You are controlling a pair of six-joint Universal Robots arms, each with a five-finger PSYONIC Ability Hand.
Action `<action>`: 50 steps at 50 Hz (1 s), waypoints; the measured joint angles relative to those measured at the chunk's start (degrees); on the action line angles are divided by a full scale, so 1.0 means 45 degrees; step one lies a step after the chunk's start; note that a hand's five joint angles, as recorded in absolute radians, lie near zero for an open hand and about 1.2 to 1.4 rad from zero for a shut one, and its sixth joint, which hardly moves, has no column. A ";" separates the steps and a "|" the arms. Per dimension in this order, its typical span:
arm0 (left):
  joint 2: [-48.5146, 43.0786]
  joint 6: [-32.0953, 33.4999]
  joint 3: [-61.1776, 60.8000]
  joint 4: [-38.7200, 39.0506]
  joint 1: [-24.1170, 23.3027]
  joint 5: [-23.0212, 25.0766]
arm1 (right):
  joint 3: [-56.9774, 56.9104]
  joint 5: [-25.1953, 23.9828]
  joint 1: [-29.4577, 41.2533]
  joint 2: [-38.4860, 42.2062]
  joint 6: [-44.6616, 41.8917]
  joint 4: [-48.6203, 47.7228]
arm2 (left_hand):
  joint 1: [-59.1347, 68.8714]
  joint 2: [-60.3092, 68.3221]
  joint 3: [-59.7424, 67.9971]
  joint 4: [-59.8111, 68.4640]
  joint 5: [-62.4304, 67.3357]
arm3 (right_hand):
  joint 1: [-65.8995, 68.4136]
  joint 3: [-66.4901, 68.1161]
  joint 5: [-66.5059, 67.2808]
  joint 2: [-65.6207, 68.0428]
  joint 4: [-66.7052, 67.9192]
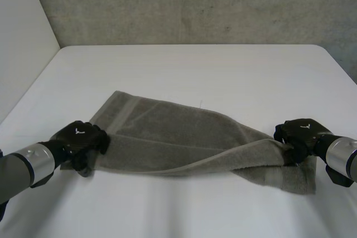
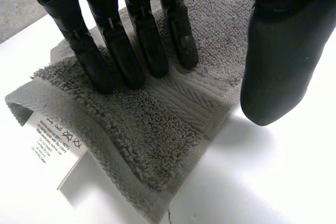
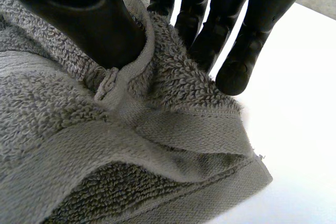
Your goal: Fold the towel.
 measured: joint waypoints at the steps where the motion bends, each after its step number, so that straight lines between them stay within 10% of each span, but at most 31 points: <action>1: -0.0030 -0.0005 0.0031 0.0000 -0.0033 -0.0011 | 0.0004 -0.0002 0.0000 0.0000 -0.0003 0.0000 | 0.0016 0.0016 0.0014 0.0013 0.0021 | 0.0000 0.0001 0.0000 0.0000 0.0000; 50: -0.2241 -0.0766 0.3133 0.0388 -0.1795 -0.1983 | 0.0125 -0.0014 -0.0002 0.0106 -0.0306 -0.0020 | -0.0453 -0.0430 -0.0419 -0.0404 -0.0410 | 0.0000 0.0025 0.0001 0.0000 0.0074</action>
